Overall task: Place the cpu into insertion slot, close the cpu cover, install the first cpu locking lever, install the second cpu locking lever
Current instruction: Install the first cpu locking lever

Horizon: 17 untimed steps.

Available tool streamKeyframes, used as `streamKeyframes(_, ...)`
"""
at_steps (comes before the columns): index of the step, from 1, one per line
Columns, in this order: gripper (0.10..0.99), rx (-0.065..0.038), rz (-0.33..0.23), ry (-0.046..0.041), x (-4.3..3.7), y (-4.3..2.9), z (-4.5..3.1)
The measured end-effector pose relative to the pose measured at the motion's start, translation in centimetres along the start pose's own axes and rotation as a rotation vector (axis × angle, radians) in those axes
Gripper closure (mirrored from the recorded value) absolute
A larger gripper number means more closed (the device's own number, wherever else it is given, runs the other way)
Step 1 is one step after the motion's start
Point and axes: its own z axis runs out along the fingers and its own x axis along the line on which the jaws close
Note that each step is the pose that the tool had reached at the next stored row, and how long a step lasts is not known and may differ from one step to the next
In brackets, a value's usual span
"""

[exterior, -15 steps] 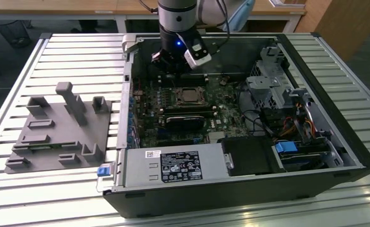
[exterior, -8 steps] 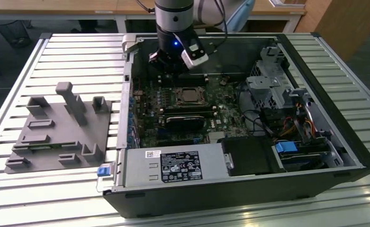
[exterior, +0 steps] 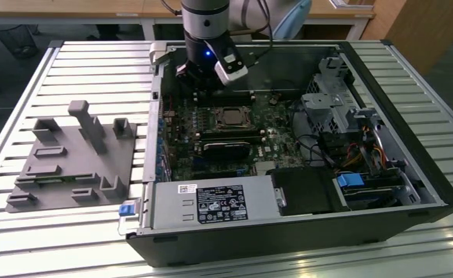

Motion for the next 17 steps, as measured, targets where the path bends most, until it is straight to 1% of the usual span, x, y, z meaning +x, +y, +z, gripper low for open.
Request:
streamKeyframes(4, 0.980, 0.000, 0.000, 0.0000, 0.68, -0.01, -0.02)
streamKeyframes(6, 0.980, 0.000, 0.000, -0.0001, 0.79, 0.11, -0.01)
streamKeyframes(11, 0.980, 0.000, 0.000, 0.0000, 0.89, 0.82, 0.03)
streamKeyframes(17, 0.980, -0.001, 0.000, 0.0001, 1.16, 1.43, 0.07)
